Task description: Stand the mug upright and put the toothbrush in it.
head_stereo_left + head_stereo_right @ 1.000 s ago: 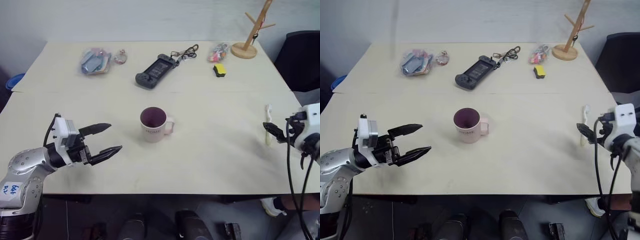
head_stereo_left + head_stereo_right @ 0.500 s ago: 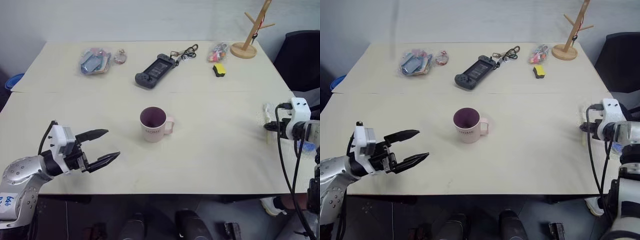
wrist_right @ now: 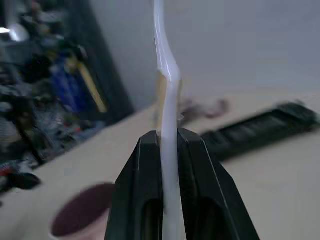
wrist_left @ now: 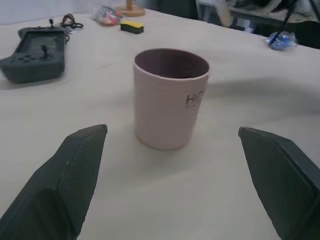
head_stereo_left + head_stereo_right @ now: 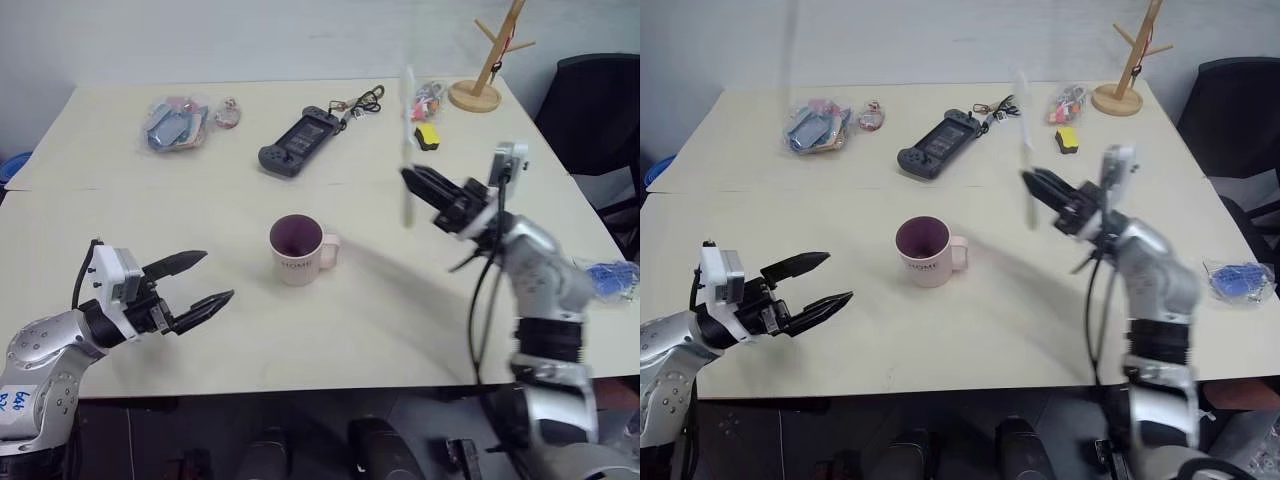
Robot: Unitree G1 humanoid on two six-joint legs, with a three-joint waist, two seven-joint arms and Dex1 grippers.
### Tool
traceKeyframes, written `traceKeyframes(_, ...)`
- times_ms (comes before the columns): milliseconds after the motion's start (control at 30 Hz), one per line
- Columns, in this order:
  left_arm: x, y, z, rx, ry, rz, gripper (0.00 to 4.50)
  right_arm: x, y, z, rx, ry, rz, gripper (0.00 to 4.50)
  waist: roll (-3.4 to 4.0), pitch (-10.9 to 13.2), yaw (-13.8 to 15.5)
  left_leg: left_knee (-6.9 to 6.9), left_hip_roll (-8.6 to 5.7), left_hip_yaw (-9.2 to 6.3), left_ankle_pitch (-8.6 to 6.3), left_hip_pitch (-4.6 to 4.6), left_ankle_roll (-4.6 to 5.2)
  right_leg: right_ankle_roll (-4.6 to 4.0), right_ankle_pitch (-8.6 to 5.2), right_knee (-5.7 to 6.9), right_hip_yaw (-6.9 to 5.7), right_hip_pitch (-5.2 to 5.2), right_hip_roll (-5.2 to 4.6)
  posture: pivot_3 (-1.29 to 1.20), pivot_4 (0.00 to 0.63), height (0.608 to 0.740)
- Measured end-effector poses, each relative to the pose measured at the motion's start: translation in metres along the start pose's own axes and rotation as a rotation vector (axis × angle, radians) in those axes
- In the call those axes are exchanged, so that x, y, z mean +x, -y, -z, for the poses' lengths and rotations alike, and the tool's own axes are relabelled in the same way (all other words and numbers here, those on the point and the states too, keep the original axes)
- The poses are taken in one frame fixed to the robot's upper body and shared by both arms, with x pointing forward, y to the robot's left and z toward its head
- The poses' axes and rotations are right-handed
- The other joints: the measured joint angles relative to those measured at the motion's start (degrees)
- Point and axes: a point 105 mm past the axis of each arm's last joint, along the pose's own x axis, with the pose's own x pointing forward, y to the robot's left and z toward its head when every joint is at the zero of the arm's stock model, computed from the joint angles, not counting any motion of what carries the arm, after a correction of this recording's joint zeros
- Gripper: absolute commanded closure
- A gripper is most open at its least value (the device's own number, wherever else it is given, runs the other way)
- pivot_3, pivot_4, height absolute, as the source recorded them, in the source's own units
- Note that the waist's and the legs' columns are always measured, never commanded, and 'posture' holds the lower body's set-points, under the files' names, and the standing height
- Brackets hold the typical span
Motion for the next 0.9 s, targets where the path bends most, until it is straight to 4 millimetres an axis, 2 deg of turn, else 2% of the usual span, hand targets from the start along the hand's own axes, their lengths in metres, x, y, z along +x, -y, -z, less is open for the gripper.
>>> traceKeyframes(33, 0.0, 0.0, 0.001, -0.002, 0.004, 0.0, 0.0, 0.013, -0.014, 0.009, 0.023, 0.04, -0.047, 4.4, 0.0, 0.0, 0.03, 0.01, -0.02, -0.01, 0.0, 0.0, -0.01, 0.0, 0.0, 0.01, -0.01, 0.0, -0.02, 0.0, 0.15, 0.74)
traceKeyframes(100, 0.0, 0.0, 0.001, 0.002, 0.006, -0.003, 0.0, 0.025, -0.026, 0.021, 0.025, 0.064, -0.086, 4.4, 0.0, 0.0, 0.39, 0.09, -0.15, -0.1, 0.0, -0.01, -0.01, 0.0, 0.0, 0.03, -0.05, 0.01, -0.14, 0.0, 0.15, 0.74)
traceKeyframes(167, -0.002, -0.001, 0.003, -0.002, 0.001, -0.011, 0.0, 0.03, -0.029, 0.029, -0.018, 0.076, -0.094, 4.4, -0.01, -0.01, 0.67, 0.14, -0.26, -0.11, 0.0, 0.0, -0.01, 0.0, 0.0, -0.11, -0.07, 0.02, -0.24, 0.0, 0.15, 0.74)
traceKeyframes(367, -0.006, -0.003, 0.006, -0.01, -0.004, -0.045, 0.0, 0.038, -0.02, 0.075, -0.094, 0.047, -0.042, 4.4, -0.04, -0.02, -0.19, 0.07, -0.19, -0.08, 0.02, 0.05, -0.05, -0.01, 0.0, -0.14, -0.17, -0.02, -0.18, 0.0, 0.15, 0.74)
traceKeyframes(467, -0.009, -0.003, 0.007, -0.01, -0.003, -0.062, 0.0, 0.035, -0.015, 0.09, -0.137, 0.019, -0.037, 3.43, -0.04, -0.02, -0.46, 0.05, -0.17, -0.08, 0.02, 0.06, -0.05, -0.01, 0.0, -0.06, -0.2, -0.02, -0.17, 0.0, 0.15, 0.74)
traceKeyframes(533, -0.011, -0.003, 0.009, -0.012, -0.003, -0.069, 0.0, 0.031, -0.013, 0.091, -0.159, 0.01, -0.039, 2.77, -0.04, -0.02, -0.63, 0.04, -0.17, -0.09, 0.02, 0.06, -0.05, -0.01, 0.0, 0.04, -0.2, -0.02, -0.18, 0.0, 0.15, 0.74)
traceKeyframes(667, -0.014, 0.0, 0.009, -0.003, -0.003, -0.076, 0.0, 0.02, -0.015, 0.081, -0.217, -0.003, -0.085, 1.4, -0.04, -0.02, -0.47, 0.05, -0.17, -0.11, 0.02, 0.06, -0.05, -0.01, 0.0, 0.03, -0.2, -0.02, -0.19, 0.0, 0.15, 0.74)
traceKeyframes(800, -0.022, -0.002, 0.015, 0.009, -0.036, -0.109, 0.0, -0.012, -0.014, 0.065, -0.262, -0.073, -0.112, 0.09, -0.04, -0.02, 0.14, 0.07, -0.19, -0.1, 0.0, 0.03, -0.04, -0.01, 0.0, -0.25, -0.18, 0.01, -0.21, 0.0, 0.15, 0.74)
traceKeyframes(833, -0.026, -0.003, 0.016, 0.011, -0.045, -0.124, 0.0, -0.02, -0.015, 0.061, -0.269, -0.098, -0.124, 0.04, -0.04, -0.02, 0.24, 0.07, -0.19, -0.11, -0.01, 0.04, -0.03, -0.01, 0.0, -0.26, -0.18, 0.02, -0.22, 0.0, 0.15, 0.74)
traceKeyframes(900, -0.035, -0.009, 0.021, 0.032, -0.092, -0.152, 0.0, -0.053, -0.013, 0.05, -0.279, -0.201, -0.139, 0.04, -0.03, -0.02, 0.82, 0.07, -0.21, -0.11, -0.03, 0.04, 0.02, -0.01, 0.0, -0.34, -0.17, 0.07, -0.25, 0.0, 0.15, 0.74)
